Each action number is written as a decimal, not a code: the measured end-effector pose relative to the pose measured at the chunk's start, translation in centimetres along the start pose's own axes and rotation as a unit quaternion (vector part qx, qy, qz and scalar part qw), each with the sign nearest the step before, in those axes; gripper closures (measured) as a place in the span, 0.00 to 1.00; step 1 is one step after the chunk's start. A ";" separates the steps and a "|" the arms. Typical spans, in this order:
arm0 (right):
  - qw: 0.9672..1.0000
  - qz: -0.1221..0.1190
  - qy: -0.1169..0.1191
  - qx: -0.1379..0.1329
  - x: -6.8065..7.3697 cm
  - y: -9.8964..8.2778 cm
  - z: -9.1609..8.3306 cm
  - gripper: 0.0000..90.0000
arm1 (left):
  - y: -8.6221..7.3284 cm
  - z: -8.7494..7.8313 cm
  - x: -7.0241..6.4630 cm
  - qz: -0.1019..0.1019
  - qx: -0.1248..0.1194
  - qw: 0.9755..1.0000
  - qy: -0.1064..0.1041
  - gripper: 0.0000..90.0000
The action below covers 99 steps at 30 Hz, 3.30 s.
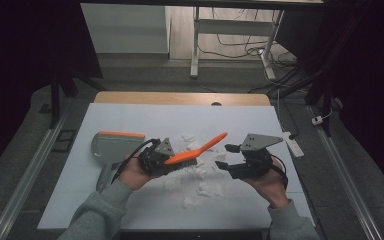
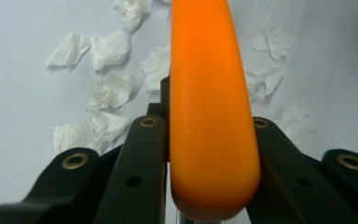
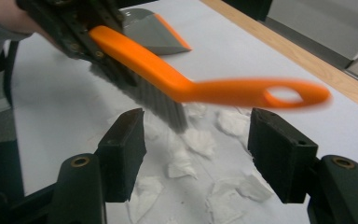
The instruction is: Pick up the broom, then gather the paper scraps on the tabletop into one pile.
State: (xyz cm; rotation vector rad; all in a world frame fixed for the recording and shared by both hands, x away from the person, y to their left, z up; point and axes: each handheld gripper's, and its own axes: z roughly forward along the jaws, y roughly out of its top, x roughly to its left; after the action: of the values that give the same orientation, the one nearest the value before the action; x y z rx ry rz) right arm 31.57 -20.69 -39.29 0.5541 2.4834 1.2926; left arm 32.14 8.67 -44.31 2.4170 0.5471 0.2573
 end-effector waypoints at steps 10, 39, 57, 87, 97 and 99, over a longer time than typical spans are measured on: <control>0.998 -0.041 0.007 0.043 1.0 0.5 1.6 0.38 | 2.2 1.6 -1.6 0.050 0.043 0.998 -0.017 0.86; 0.977 -0.111 0.065 0.168 2.0 -1.7 6.1 0.78 | 2.4 2.4 -2.2 0.100 0.019 0.995 -0.018 0.66; 0.992 -0.043 0.020 0.117 0.0 -2.0 4.6 0.79 | -5.8 -4.1 -1.3 -0.092 -0.083 0.989 0.078 0.35; 0.990 0.079 -0.103 0.051 -5.0 -3.6 1.1 0.79 | -15.0 -5.3 -0.6 -0.205 -0.102 0.965 0.126 0.30; 0.987 0.095 -0.123 0.044 -5.9 -4.0 0.1 0.79 | -15.2 -5.1 -0.3 -0.209 -0.099 0.964 0.129 0.30; 0.987 0.091 -0.125 0.051 -6.0 -3.9 0.1 0.79 | -15.2 -5.2 -0.3 -0.209 -0.100 0.964 0.129 0.30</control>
State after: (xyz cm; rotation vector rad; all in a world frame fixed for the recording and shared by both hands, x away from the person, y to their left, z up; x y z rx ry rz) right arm 36.14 -25.46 -42.15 0.9274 2.3415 1.0843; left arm 25.39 22.18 -49.82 2.0250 1.0757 0.4252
